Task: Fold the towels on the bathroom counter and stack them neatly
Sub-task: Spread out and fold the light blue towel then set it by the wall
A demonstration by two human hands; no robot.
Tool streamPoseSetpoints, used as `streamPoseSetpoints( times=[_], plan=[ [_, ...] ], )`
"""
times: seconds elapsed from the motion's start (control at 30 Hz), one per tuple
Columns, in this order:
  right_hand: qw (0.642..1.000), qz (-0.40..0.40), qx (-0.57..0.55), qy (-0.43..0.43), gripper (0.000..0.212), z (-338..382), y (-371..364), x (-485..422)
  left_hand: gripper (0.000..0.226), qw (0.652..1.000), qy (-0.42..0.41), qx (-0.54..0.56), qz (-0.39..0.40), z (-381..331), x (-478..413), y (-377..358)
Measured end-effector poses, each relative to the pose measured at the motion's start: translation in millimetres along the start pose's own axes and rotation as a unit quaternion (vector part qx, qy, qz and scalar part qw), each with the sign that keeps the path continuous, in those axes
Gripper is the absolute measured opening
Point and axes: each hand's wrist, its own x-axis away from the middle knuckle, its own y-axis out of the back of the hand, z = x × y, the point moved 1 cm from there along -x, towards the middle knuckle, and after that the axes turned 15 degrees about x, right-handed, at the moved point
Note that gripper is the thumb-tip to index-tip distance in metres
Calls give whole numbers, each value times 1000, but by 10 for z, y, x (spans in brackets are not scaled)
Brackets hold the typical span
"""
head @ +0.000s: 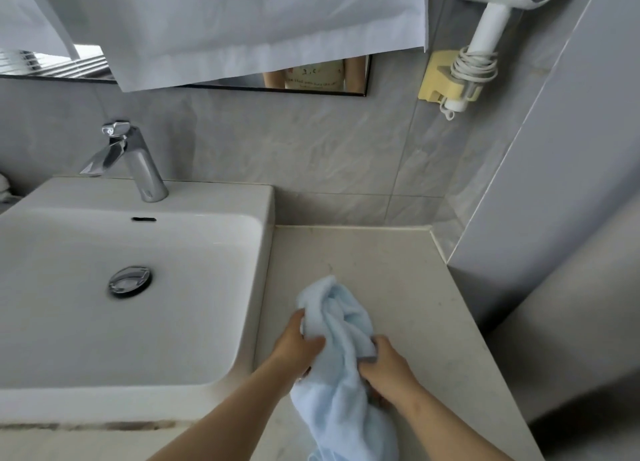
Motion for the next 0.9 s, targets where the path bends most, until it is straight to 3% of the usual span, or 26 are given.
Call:
streamPoseSetpoints(
  times=[0.1,0.23,0.33,0.43,0.53,0.6,0.67,0.73,0.77,0.9],
  plan=[
    [998,-11,54,7,16,-77,-93,-38,37,998,24,-42,46,-55,2,33],
    [997,-71,29,-6,13,-82,7,-67,22,998,34,-40,-18,-121,-95,109],
    [987,-156,-24,11,14,34,176,-60,6,998,27,37,-36,-226,-65,83],
    [967,-229,-94,58,11,225,386,-28,13,993,36,95,66,-343,-6,35],
    [941,-254,-208,84,20,369,569,-52,14,980,52,26,192,-435,68,74],
    [923,-223,-303,85,23,413,638,-111,9,970,72,-48,225,-438,78,112],
    [924,-173,-336,64,28,405,627,-215,10,966,75,-153,194,-386,23,116],
    [950,-135,-279,23,42,331,542,-323,7,964,34,-246,96,-361,-54,93],
    [962,-119,-246,1,46,295,491,-341,16,963,9,-266,47,-352,-86,64],
    [975,-48,-216,-36,46,197,233,-216,54,983,17,-181,-19,-242,-237,-44]
  ],
)
